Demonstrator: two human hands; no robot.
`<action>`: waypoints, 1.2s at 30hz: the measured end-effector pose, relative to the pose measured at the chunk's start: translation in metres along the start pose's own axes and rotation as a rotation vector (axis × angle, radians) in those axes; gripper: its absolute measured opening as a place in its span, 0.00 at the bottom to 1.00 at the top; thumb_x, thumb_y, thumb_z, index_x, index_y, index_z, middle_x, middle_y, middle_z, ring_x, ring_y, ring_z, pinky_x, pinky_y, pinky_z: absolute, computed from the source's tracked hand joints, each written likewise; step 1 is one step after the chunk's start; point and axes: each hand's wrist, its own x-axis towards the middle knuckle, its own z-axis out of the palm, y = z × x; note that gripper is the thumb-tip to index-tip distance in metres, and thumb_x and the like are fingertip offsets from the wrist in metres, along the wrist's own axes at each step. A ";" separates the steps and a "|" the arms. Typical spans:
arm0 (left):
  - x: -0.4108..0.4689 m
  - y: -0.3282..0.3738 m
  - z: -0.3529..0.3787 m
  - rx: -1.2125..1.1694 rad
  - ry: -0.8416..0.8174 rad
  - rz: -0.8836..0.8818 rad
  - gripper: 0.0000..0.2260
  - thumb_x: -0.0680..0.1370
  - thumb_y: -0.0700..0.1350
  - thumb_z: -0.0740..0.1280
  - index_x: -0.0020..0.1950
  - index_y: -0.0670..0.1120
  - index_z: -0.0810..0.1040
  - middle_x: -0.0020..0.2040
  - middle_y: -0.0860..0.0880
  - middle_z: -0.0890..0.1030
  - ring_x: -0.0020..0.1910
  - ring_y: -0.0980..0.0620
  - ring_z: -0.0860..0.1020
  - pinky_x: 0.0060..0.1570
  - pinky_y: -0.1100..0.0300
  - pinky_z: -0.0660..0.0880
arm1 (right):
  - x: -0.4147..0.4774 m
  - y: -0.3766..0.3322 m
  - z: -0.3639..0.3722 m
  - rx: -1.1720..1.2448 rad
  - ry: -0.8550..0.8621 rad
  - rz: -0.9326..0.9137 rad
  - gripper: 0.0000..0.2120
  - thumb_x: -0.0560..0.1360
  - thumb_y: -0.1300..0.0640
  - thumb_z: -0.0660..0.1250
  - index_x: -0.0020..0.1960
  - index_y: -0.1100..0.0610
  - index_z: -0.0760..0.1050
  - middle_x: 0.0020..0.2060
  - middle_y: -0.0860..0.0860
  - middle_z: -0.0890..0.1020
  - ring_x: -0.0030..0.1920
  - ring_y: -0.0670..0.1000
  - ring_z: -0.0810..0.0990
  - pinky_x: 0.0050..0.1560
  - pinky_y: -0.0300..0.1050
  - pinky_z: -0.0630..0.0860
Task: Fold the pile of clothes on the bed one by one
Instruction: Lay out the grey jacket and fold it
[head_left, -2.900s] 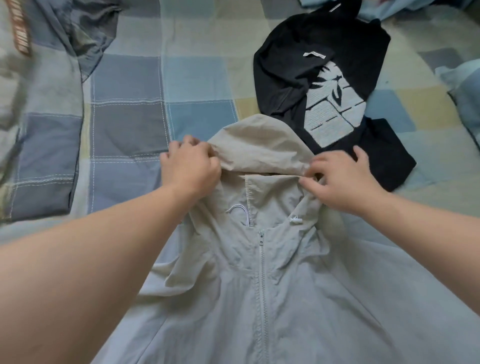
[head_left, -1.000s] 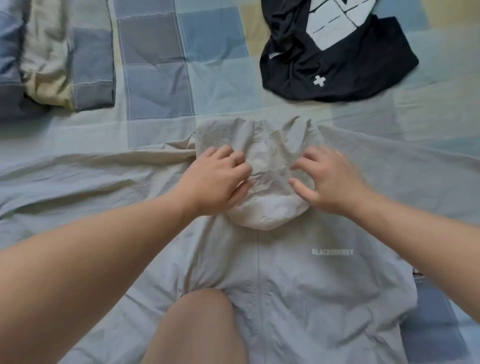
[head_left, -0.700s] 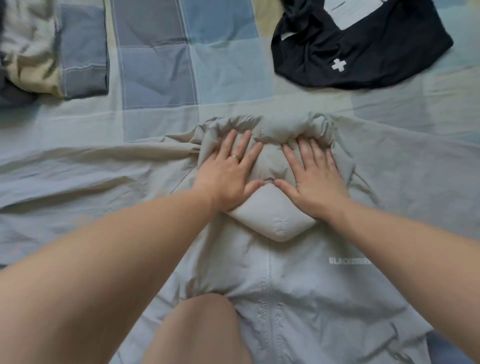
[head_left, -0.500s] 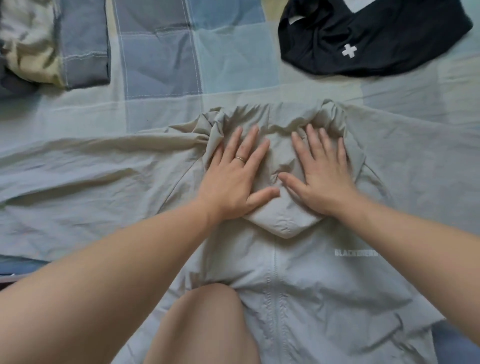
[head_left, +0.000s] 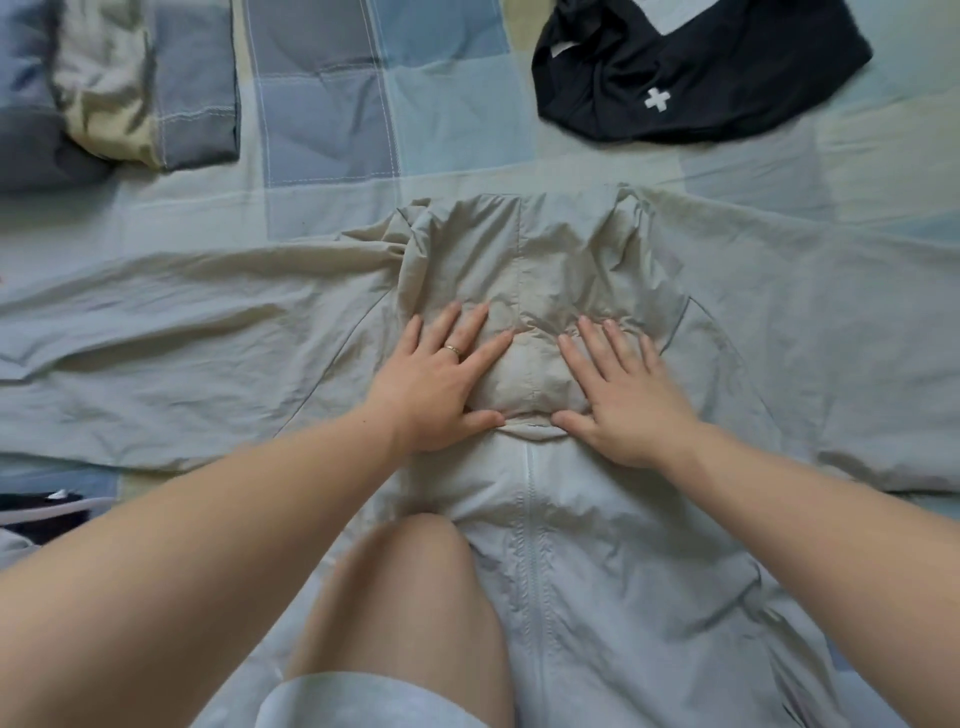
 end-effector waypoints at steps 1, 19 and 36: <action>-0.005 0.007 -0.007 0.014 -0.037 -0.021 0.42 0.75 0.73 0.56 0.82 0.60 0.41 0.83 0.49 0.40 0.81 0.44 0.39 0.78 0.39 0.43 | -0.005 -0.004 -0.008 0.045 -0.036 0.016 0.41 0.78 0.30 0.50 0.81 0.46 0.35 0.80 0.50 0.34 0.80 0.53 0.33 0.79 0.59 0.36; -0.134 0.174 -0.141 -0.354 -0.194 -0.124 0.36 0.79 0.64 0.62 0.82 0.59 0.49 0.83 0.49 0.45 0.82 0.44 0.45 0.78 0.45 0.51 | -0.297 0.023 -0.073 0.472 -0.056 0.405 0.32 0.82 0.42 0.58 0.82 0.47 0.50 0.82 0.49 0.53 0.81 0.51 0.50 0.79 0.53 0.51; -0.142 0.243 -0.178 -0.600 -0.160 -0.333 0.34 0.79 0.62 0.64 0.82 0.58 0.53 0.83 0.49 0.51 0.81 0.44 0.50 0.77 0.48 0.56 | -0.371 0.088 -0.098 0.562 -0.080 0.396 0.30 0.83 0.44 0.59 0.81 0.44 0.52 0.80 0.44 0.58 0.79 0.48 0.56 0.78 0.52 0.57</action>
